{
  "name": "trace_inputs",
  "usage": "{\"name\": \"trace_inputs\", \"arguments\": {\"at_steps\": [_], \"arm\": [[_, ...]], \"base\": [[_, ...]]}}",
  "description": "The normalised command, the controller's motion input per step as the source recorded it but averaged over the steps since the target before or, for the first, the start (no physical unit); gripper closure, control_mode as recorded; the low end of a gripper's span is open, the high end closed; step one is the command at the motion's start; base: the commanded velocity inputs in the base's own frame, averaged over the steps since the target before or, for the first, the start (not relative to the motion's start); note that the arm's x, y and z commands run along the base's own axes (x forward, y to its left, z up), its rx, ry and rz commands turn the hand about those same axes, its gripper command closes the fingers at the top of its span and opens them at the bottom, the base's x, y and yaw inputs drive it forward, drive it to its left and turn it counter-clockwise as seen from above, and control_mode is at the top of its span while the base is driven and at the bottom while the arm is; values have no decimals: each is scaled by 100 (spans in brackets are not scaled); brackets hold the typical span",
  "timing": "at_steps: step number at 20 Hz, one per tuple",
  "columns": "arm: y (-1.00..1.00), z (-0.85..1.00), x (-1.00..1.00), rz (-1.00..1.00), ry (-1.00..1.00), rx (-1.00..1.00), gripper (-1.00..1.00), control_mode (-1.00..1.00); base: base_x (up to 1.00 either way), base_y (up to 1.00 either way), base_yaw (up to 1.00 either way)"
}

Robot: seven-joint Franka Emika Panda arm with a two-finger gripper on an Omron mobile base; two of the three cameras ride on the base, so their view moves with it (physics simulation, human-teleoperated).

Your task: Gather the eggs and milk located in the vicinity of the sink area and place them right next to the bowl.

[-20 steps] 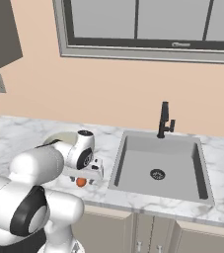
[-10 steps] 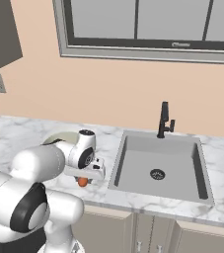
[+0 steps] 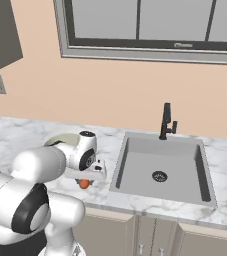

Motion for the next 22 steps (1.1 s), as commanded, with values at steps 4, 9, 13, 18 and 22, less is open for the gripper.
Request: {"name": "trace_inputs", "arguments": {"at_steps": [4, 9, 13, 18, 22], "arm": [[-11, 3, 13, 13, 0, 0, 100, -100], [-25, 10, 5, 14, -8, 5, 100, -100], [-15, 16, 0, 12, -11, 6, 100, -100], [-3, 11, 1, 16, -18, 6, 100, -100], [0, 2, 14, 21, -16, 5, 100, -100]], "base": [[0, 0, 0], [0, 0, 0], [0, 0, 0], [0, 0, 0], [0, 0, 0]]}}
